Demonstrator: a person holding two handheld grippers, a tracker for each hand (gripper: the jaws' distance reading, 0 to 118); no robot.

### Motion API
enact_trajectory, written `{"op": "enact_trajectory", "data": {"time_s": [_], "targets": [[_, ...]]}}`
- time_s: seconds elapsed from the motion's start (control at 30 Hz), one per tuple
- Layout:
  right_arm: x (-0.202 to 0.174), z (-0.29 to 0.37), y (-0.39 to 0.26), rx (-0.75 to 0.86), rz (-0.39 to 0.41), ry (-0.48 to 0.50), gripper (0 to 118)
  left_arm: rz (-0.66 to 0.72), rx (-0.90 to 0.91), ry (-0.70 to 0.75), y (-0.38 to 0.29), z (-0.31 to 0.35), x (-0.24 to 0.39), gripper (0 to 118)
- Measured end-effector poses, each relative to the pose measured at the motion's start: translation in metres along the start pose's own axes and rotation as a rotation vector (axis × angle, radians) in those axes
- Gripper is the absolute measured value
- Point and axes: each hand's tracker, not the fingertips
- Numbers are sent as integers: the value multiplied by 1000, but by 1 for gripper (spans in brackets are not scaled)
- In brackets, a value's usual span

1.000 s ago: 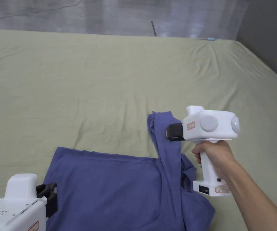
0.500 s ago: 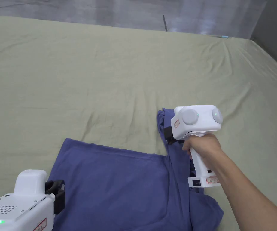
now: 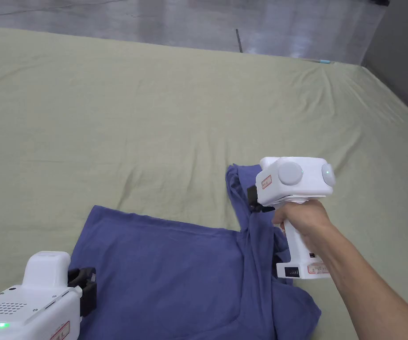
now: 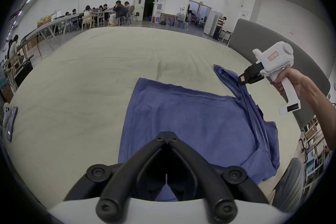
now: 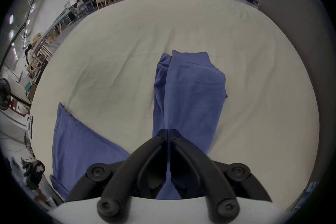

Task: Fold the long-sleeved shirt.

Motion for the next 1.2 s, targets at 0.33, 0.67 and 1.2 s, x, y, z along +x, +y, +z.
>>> {"op": "enact_trajectory", "data": {"time_s": [0.33,0.67,1.2], "targets": [[-23,144,-111,168,122,326,4,19,51,-1,8,20,-3,0],[-74,103,-220,-135,271,393,4,43,55,-1,5,23,-3,0],[59,57,-49,58,-56,-9,114,44,37,-6,9,7,4,0]]}}
